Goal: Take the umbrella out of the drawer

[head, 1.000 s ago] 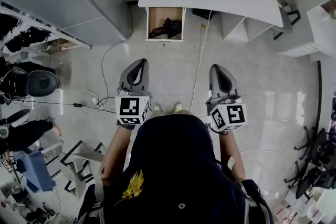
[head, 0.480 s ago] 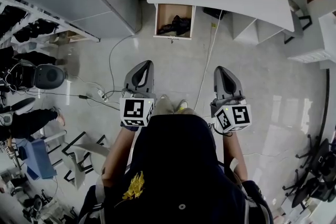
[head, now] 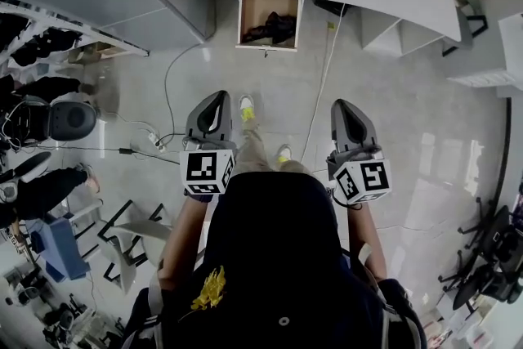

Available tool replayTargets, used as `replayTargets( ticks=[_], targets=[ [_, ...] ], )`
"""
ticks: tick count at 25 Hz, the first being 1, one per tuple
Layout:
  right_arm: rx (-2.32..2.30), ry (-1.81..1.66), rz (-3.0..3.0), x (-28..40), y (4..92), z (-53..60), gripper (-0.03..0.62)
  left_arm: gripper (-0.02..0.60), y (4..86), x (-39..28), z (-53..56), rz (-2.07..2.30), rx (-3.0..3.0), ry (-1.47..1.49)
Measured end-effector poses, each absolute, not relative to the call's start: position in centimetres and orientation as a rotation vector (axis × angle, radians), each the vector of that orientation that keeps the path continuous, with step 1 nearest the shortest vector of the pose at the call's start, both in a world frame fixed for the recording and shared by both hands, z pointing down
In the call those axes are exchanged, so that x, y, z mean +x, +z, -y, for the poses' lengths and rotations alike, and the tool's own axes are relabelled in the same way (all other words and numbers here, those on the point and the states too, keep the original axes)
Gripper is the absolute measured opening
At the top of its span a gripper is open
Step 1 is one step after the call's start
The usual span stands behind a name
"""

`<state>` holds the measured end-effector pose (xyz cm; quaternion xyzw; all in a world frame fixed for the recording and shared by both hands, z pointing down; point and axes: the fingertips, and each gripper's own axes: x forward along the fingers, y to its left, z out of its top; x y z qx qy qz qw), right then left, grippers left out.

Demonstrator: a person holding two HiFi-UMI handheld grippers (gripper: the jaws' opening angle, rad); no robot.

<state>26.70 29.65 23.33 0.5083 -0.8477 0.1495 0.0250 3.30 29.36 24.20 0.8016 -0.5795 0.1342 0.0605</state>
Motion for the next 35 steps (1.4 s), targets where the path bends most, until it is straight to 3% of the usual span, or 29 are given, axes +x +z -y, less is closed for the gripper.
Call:
replayTargets(
  ticks=[9,35],
  targets=[
    [1.617,0.387,2.560,24.4,22.9,-25.5,0.026,0.018,24.0,1.9,-23.0,1.687,2.497,0.350],
    [1.554,0.286,2.483,7.6,21.9,-5.9,0.026,0.018,25.2,-11.8,-3.2,1.560,2.553,0.234]
  ],
)
